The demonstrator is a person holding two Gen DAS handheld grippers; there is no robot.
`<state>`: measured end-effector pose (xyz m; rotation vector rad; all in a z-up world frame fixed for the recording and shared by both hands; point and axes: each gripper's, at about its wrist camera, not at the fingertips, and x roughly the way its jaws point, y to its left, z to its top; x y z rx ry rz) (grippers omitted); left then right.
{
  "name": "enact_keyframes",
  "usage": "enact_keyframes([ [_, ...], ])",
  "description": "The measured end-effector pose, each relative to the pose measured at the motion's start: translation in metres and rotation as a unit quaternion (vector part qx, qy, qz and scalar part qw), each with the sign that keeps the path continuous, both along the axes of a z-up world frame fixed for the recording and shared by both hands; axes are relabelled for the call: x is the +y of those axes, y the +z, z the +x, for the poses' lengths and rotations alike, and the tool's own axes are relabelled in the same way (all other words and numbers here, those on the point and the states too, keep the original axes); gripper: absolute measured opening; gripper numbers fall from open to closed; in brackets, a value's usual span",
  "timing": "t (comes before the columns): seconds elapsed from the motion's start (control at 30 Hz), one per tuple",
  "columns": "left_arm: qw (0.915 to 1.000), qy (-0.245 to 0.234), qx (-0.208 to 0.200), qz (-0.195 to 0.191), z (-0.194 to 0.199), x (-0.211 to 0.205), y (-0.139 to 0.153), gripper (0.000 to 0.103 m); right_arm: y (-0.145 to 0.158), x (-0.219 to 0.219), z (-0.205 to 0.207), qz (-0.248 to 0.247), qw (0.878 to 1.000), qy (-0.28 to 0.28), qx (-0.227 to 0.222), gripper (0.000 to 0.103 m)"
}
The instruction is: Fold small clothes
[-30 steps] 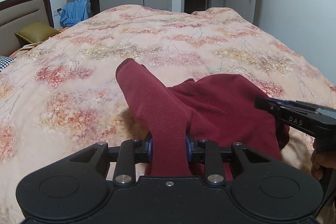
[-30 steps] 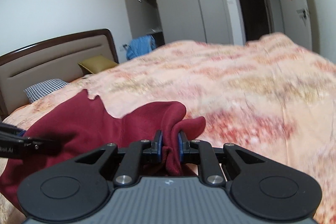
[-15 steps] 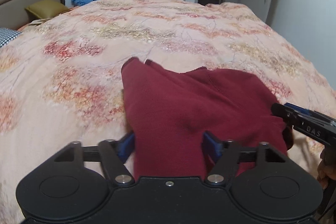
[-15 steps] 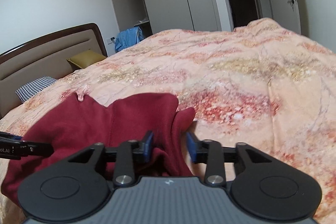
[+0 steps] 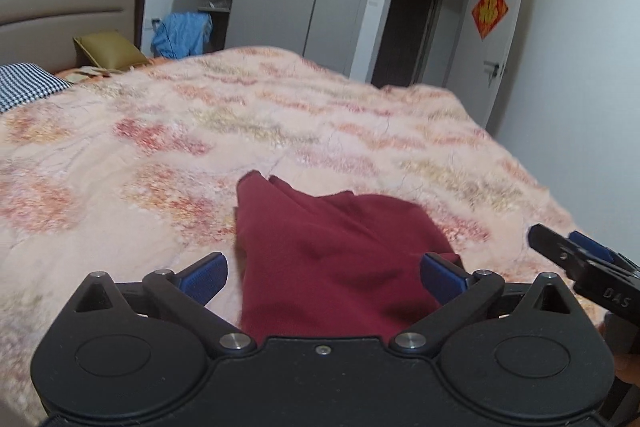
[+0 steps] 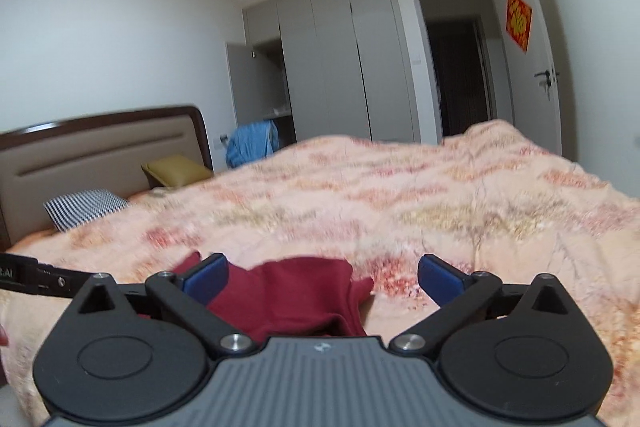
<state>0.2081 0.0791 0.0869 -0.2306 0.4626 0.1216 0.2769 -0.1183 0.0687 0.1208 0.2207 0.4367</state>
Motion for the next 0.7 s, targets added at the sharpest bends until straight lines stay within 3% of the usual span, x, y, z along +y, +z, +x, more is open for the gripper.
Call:
enact_keyframes([
  [0.3, 0.9988, 0.023, -0.040, 0.016, -0.093, -0.011, -0.001, 0.102, 0.017, -0.026, -0.092, 0.013, 0.999, -0.011, -0.040, 0.103],
  [0.53, 0.9977, 0.037, -0.056, 0.007, -0.143, -0.017, -0.034, 0.102, -0.013, -0.034, -0.158, 0.010, 0.999, -0.028, -0.032, 0.103],
  [0.7, 0.9986, 0.031, -0.037, 0.018, -0.155, -0.018, -0.050, 0.102, -0.031, -0.033, -0.190, -0.004, 0.998, -0.049, -0.046, 0.103],
])
